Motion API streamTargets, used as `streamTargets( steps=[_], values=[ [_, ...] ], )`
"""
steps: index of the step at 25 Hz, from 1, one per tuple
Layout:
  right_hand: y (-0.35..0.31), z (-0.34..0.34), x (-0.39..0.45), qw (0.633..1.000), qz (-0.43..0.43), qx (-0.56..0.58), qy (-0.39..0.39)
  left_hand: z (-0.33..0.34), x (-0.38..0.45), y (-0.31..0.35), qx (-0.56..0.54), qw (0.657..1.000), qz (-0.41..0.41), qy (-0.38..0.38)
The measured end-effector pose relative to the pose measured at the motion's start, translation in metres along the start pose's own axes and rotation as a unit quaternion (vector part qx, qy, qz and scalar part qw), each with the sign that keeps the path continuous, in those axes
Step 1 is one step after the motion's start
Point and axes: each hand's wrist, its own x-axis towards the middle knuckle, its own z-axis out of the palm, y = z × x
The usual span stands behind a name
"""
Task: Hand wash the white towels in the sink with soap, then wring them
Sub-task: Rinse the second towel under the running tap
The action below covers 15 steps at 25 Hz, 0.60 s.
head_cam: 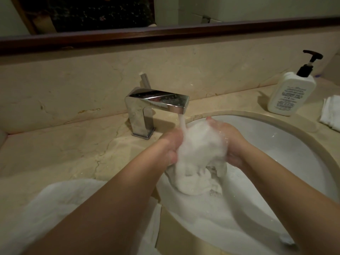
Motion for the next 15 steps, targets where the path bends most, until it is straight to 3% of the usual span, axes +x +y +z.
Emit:
streamTargets(
  steps=[6,8,11,15],
  values=[
    [0.004,0.003,0.001,0.997,0.020,-0.062,-0.047,-0.001,0.000,0.001,-0.001,0.999,0.029,0.017],
    [0.007,0.003,0.002,0.997,-0.002,-0.075,-0.020,0.001,-0.002,0.001,0.099,0.992,0.056,0.056],
    [0.006,0.005,0.005,0.995,-0.007,-0.100,-0.024,0.006,0.000,-0.003,0.240,0.954,0.131,0.126],
    [0.003,-0.006,0.008,0.976,-0.046,-0.211,0.028,0.000,0.006,-0.008,0.207,0.973,0.094,0.034]
  ],
)
